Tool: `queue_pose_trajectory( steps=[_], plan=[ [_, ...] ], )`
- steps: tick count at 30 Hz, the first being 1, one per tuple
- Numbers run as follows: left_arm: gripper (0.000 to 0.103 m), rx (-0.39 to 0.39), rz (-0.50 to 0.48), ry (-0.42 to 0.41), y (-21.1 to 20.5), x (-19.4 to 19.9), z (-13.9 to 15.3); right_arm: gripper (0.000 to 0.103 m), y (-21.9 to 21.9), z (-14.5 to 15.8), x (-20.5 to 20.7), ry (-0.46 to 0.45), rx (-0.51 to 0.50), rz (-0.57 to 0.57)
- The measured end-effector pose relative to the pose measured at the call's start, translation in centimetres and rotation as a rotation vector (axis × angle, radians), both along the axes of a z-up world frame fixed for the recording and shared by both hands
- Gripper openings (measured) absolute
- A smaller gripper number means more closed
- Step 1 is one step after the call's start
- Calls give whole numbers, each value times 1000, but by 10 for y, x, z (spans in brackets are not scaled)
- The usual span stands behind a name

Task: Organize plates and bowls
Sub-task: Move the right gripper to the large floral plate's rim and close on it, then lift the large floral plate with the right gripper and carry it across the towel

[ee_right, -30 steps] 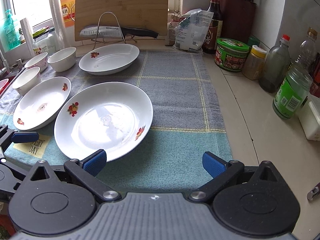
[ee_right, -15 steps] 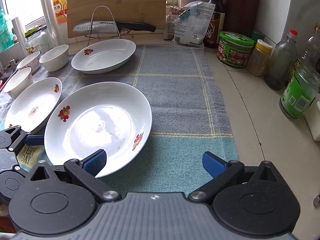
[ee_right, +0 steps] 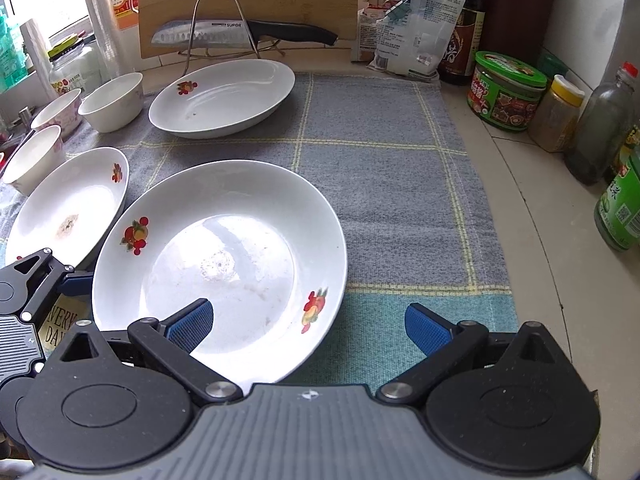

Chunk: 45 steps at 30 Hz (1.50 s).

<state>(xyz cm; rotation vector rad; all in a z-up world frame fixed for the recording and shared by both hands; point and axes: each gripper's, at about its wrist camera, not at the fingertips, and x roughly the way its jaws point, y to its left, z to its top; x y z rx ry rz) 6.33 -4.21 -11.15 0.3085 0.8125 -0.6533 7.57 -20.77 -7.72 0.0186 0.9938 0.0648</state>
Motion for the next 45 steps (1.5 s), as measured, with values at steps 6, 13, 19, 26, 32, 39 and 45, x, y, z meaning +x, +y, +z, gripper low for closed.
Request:
queue_pose_trajectory(
  steps=[6,13,19,26,32,39,45],
  plan=[
    [103,-14,13,-17,1,-3,-2,103,2,-13,23,49,8,91],
    [103,-10,42,-14,0,-6,-1,103,0,-32,46,99,-3,255],
    [103,0,67,-1,-2,-5,1,103,-7,-33,50,112,-11,365],
    [103,-6,75,-10,-2,-5,-1,103,-12,-34,48,96,-12,467],
    [103,-3,74,-8,-3,-6,0,103,-16,-31,67,110,68,530],
    [103,-6,73,-12,-3,-7,-1,103,-9,-31,86,110,108,621],
    [103,3,63,-10,-4,-6,1,103,-5,-30,102,122,155,687]
  ],
)
